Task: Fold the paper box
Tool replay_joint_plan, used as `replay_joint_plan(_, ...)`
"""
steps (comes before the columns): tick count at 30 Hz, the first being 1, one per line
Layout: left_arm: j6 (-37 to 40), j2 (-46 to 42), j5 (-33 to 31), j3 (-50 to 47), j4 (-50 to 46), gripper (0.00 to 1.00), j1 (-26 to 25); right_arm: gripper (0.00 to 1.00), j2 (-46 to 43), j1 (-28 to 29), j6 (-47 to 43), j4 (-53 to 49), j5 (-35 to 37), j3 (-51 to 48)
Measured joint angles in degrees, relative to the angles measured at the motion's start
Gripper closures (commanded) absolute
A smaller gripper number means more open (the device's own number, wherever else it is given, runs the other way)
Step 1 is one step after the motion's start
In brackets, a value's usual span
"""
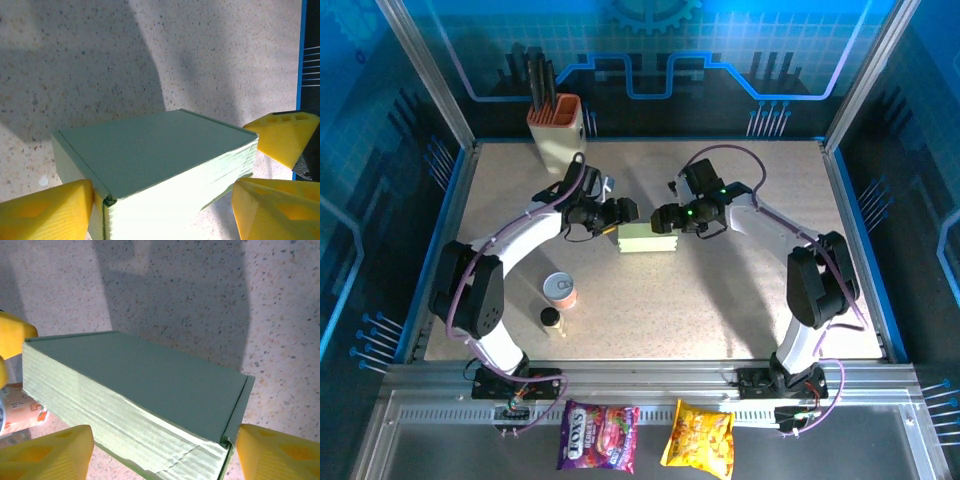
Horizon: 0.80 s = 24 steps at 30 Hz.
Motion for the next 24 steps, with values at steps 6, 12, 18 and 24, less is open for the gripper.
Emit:
replay_joint_plan(6,1.51,1.07,0.50,-0.24,0.46,0.27,0.00,0.24,0.42,0.20,-0.92,0.00,0.70,-0.48)
replay_joint_plan(12,1.25,-2.43,2.21,-7.67,3.45,0.26,-0.44,0.23,-3.37,2.10,0.63,1.77,0.59,-6.21)
replay_joint_plan(18,0.15,-5.64,2.71,-14.08,3.52,0.26,-2.01,0.23,-6.93,5.03,3.04,2.25,0.26,-12.61)
replay_joint_plan(24,-0.15,-5.60,1.62,-17.55,3.17,0.28,-3.52,0.26,-6.97,6.05,4.83,3.61,0.50,-16.94)
